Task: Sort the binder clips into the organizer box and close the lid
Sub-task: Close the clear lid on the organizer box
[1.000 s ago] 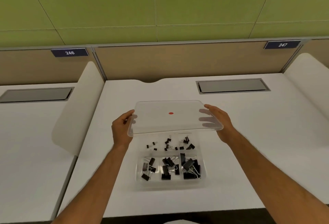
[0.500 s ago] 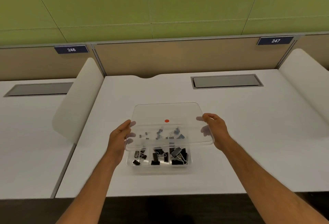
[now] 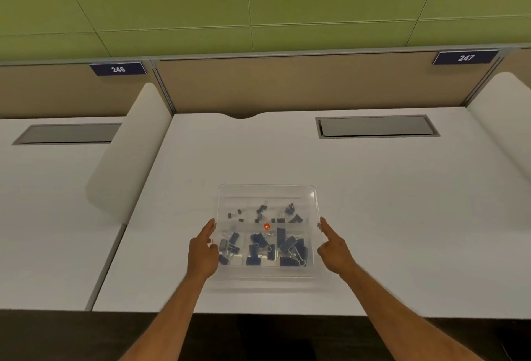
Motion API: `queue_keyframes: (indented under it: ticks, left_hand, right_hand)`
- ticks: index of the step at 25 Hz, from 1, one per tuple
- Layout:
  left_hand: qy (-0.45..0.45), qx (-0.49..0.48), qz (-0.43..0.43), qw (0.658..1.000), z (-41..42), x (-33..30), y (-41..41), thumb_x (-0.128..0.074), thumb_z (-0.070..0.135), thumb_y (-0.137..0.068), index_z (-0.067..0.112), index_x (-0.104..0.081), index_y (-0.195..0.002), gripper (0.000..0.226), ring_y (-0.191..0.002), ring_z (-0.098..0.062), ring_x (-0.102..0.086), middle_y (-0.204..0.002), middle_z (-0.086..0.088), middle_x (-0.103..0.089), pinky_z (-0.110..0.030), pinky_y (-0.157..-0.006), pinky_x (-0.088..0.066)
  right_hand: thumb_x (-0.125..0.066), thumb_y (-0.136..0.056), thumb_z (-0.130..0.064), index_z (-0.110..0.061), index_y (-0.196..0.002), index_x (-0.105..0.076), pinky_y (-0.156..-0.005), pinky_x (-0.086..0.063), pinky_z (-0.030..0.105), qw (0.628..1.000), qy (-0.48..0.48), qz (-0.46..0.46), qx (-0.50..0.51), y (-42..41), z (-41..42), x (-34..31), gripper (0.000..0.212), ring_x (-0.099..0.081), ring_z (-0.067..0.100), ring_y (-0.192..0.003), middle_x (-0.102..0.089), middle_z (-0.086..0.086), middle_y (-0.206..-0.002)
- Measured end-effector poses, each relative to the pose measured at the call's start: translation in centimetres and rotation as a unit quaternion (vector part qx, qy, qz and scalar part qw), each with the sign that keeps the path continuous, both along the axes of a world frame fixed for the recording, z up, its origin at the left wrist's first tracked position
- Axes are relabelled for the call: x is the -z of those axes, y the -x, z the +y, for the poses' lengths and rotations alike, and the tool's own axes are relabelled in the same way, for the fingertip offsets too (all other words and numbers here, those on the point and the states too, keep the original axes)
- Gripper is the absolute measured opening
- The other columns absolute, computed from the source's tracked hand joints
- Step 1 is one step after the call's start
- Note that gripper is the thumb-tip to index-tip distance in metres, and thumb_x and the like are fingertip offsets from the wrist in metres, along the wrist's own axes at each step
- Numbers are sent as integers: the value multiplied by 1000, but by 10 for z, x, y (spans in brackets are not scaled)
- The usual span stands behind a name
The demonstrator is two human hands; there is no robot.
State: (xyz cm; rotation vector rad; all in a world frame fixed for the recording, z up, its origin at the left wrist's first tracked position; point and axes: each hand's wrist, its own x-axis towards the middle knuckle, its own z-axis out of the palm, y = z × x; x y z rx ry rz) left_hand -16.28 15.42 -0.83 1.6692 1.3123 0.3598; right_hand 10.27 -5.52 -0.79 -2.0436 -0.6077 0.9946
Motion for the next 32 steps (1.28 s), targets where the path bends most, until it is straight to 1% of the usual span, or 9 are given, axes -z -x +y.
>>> queue_keyframes:
  ticks: [5,8,12,15,18,23,27,29,32]
  left_hand:
    - [-10,-22,14,1000,15,-1,0,-49,-12,-93,17,-40,-148,63,-131,-26,-49,-146,-3,-49,-36,-108,-41]
    - [-9,-17,38,999,19,6,3,-51,-6,-95,20,-44,-146,57,-125,-30,-54,-145,-3,-51,-44,-102,-47]
    - [-23,-26,39,999,33,18,4,-51,-15,-88,17,-53,-138,59,-106,-26,-63,-135,-2,-59,-37,-97,-51]
    - [5,-32,26,999,45,22,5,-56,-11,-87,15,-57,-132,52,-99,-25,-65,-120,-5,-66,-38,-93,-54]
    - [57,-28,31,997,57,25,7,-64,-5,-85,21,-59,-124,47,-94,-24,-66,-104,-3,-67,-28,-74,-55]
    - [146,52,63,986,81,23,8,-68,-7,-80,24,-57,-119,50,-91,-24,-66,-102,-7,-65,-37,-75,-60]
    - [114,79,69,988,116,21,-16,-70,0,-80,16,-59,-123,47,-98,-26,-65,-113,-9,-65,-38,-86,-56]
    - [90,52,83,991,134,24,-32,-68,14,-86,15,-63,-123,38,-103,-28,-65,-115,-9,-66,-43,-93,-54]
    - [101,6,80,992,155,33,-54,-63,26,-91,14,-70,-109,22,-94,-29,-68,-107,-11,-71,-48,-89,-57]
  right_hand:
    - [-64,-88,4,-21,-153,-30,-106,-43,38,999,2,-35,-18,3,18,6,78,-48,30,-134,-41,2,-152]
    - [-66,-86,4,-21,-150,-34,-106,-46,44,998,10,-52,-19,2,24,10,75,-61,34,-115,-46,0,-148]
    - [-63,-84,7,-20,-150,-34,-104,-48,42,998,30,-53,-22,-4,26,23,78,-52,6,-79,-48,3,-148]
    - [-65,-84,7,-19,-149,-38,-103,-49,43,997,27,-72,-20,-5,32,29,75,-56,14,-89,-49,3,-147]
    - [-66,-84,6,-19,-147,-40,-101,-51,41,996,27,-83,-14,-7,34,31,73,-58,18,-91,-51,3,-145]
    - [-72,-82,1,-25,-135,-45,-69,-56,24,994,66,-82,-30,-14,40,23,65,-65,14,-80,-64,2,-116]
    - [-72,-86,-17,-17,-107,-62,-76,-49,29,988,56,-140,35,-39,75,14,23,-66,23,-91,-69,3,-96]
    - [-67,-90,-20,-17,-114,-63,-79,-46,28,988,66,-134,38,-52,98,10,24,-65,23,-89,-69,6,-96]
    - [-60,-94,-23,-18,-122,-64,-89,-51,34,987,85,-128,54,-77,128,15,28,-65,24,-94,-71,10,-108]
